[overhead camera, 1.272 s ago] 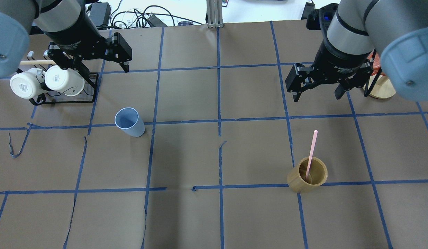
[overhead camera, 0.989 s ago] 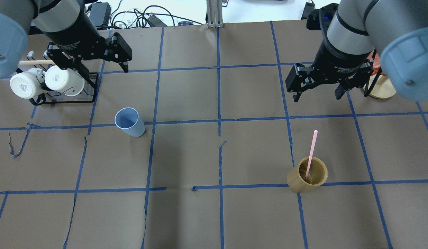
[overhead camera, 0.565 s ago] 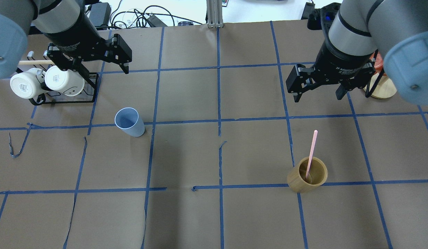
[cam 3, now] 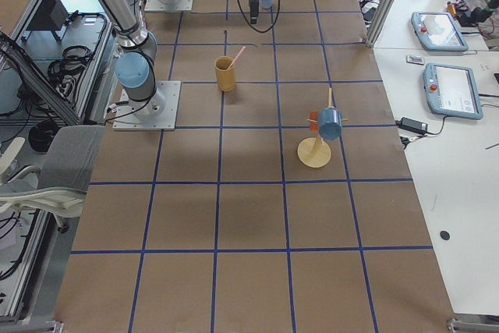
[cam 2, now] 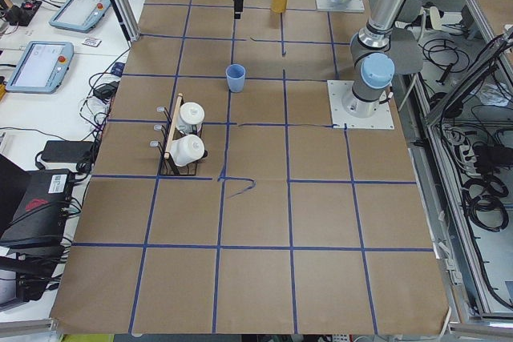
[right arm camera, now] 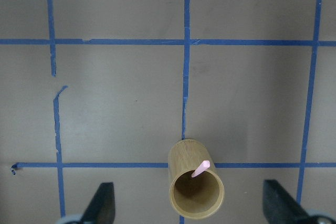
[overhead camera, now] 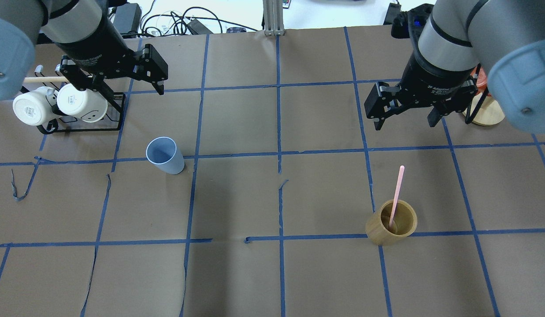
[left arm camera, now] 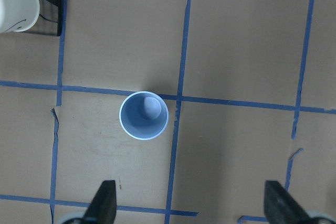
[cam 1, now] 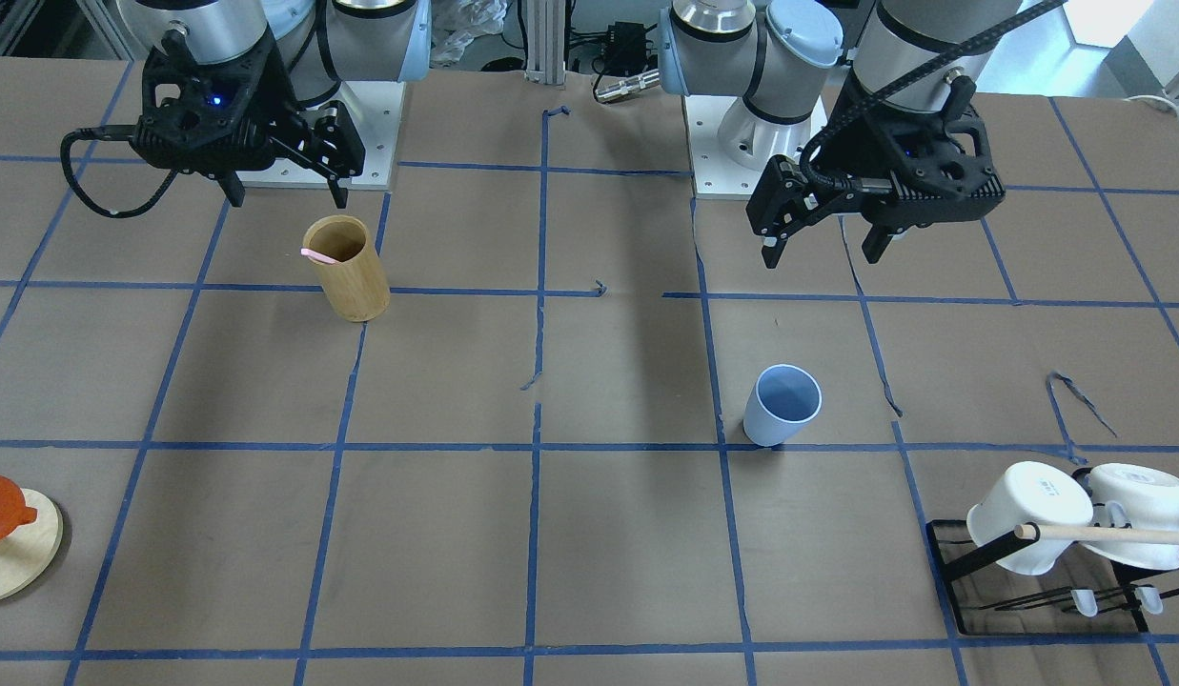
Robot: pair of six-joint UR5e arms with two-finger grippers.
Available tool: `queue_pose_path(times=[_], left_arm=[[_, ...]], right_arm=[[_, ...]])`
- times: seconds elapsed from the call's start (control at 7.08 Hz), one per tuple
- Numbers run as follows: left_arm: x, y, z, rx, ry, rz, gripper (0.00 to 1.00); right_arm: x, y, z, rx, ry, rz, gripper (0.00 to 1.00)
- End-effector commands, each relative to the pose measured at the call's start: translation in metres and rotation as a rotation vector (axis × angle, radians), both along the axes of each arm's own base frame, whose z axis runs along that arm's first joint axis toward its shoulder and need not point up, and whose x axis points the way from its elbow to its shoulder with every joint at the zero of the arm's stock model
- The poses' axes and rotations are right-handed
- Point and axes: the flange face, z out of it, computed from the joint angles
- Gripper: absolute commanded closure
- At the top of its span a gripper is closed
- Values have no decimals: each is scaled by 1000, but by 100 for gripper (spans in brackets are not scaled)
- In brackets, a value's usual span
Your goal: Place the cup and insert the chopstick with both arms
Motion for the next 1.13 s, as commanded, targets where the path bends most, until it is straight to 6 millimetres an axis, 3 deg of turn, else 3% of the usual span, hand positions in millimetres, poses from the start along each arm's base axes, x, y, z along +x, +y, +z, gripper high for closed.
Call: queue_pose_path(times=[0.0,0.99], left_arm=[[0,0,0,1,-1,0,0],[-1,2,-2,4,-1,-1,0]], right_arm=[[-1,0,-1,2,2,-1,0],[0,-6,-8,6,-1,-6,0]])
